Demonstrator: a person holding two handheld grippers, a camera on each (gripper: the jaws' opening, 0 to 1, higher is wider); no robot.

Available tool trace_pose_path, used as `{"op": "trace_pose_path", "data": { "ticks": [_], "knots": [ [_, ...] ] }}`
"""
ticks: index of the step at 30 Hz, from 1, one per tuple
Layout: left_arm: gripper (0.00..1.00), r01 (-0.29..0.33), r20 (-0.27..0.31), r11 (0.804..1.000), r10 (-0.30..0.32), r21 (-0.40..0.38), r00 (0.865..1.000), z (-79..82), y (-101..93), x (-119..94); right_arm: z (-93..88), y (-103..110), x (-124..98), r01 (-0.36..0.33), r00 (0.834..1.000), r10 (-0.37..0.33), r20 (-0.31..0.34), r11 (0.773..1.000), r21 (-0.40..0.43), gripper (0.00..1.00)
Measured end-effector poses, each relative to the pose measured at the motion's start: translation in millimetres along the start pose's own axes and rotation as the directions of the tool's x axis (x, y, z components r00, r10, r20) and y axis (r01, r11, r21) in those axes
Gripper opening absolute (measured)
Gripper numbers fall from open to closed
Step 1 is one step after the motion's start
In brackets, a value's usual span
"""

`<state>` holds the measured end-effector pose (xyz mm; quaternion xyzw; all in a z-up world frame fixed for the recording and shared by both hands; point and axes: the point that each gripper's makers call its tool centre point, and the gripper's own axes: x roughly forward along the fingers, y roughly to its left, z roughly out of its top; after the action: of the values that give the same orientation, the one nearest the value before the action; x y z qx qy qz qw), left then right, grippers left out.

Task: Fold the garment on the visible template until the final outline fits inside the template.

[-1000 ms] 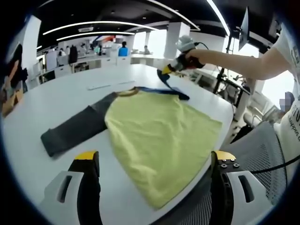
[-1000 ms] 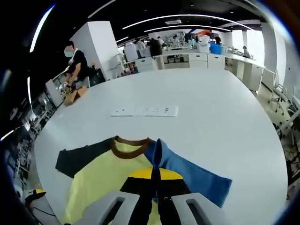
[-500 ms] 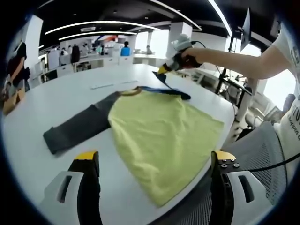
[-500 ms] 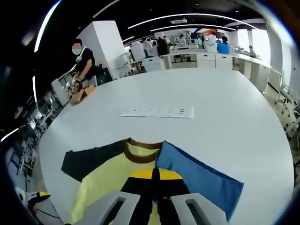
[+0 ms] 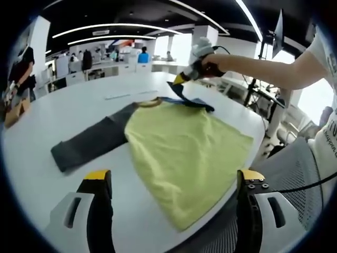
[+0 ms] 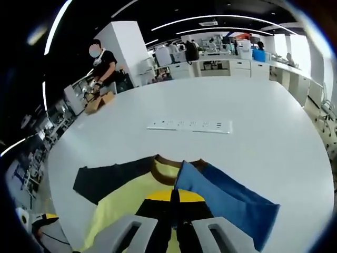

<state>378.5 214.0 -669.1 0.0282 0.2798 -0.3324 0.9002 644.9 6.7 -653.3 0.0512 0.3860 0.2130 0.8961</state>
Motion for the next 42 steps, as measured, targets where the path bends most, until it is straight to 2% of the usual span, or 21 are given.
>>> {"op": "trace_pose_path", "data": {
  "ticks": [11,32,42],
  "knots": [
    [0.95,-0.006,0.002,1.0,0.006,-0.007,1.0,-0.8,1.2,-1.1,9.9,28.9,8.3,-0.05,0.999,0.051,0.008,0.997,-0.056,0.0],
    [0.95,-0.023,-0.001,1.0,0.023,-0.02,1.0,-4.6,6.4,-1.3,16.5,72.8,22.1,-0.148,0.989,0.149,0.004,0.983,-0.109,0.0],
    [0.95,-0.024,-0.011,1.0,0.024,-0.018,1.0,-8.5,5.7,-1.2,10.5,96.1,30.3,-0.206,0.978,0.207,-0.002,0.971,-0.123,0.0]
  ]
}}
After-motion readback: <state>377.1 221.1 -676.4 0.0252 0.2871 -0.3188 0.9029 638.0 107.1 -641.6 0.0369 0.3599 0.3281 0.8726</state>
